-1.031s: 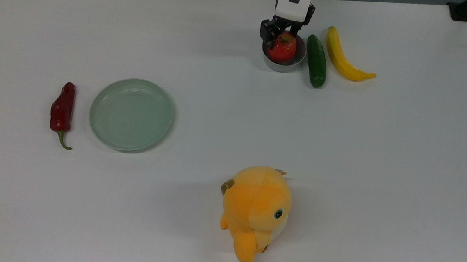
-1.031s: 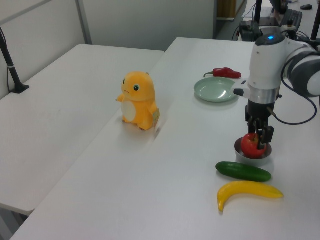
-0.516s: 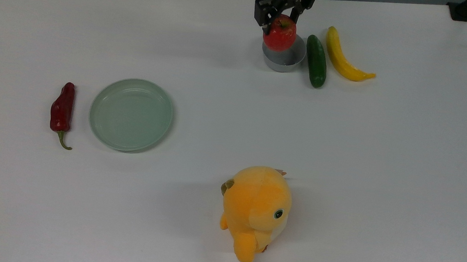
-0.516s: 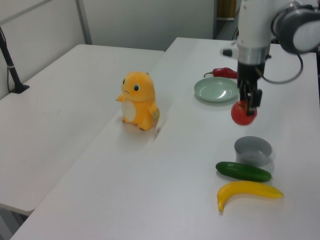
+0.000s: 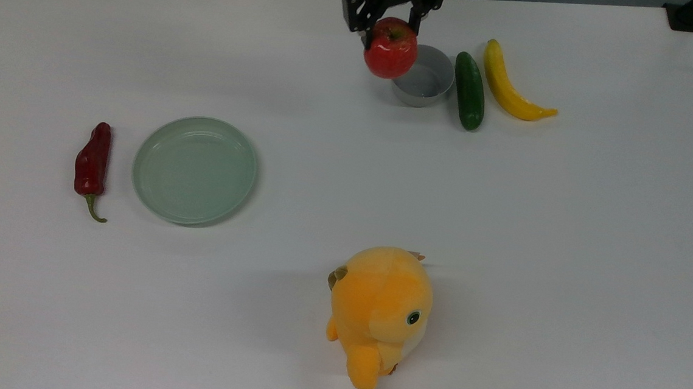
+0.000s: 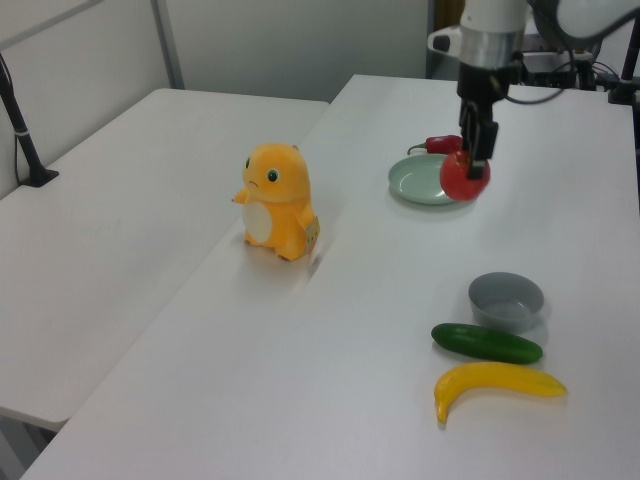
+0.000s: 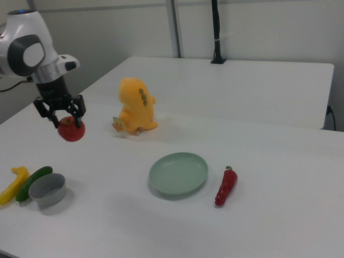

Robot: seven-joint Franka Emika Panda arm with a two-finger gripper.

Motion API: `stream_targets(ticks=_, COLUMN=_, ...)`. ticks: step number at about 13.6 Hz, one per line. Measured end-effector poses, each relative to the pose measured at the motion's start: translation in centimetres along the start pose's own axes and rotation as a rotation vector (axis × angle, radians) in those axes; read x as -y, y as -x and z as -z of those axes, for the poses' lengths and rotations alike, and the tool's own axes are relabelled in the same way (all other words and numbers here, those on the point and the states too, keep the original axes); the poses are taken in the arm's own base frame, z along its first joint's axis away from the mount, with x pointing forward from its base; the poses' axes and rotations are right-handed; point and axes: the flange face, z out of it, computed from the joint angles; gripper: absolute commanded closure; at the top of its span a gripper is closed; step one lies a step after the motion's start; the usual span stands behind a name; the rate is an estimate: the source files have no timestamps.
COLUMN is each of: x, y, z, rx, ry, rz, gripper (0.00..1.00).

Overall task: Red apple placed in the center of the desktop
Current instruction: 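Lift the red apple out of the bowl and carry it toward the plate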

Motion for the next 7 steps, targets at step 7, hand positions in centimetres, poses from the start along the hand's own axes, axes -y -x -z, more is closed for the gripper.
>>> stream_targets(ticks=7, x=-8.0, y=-3.5, z=-5.2, rx=0.054, ry=-0.012, rz=-0.034, gripper=0.84)
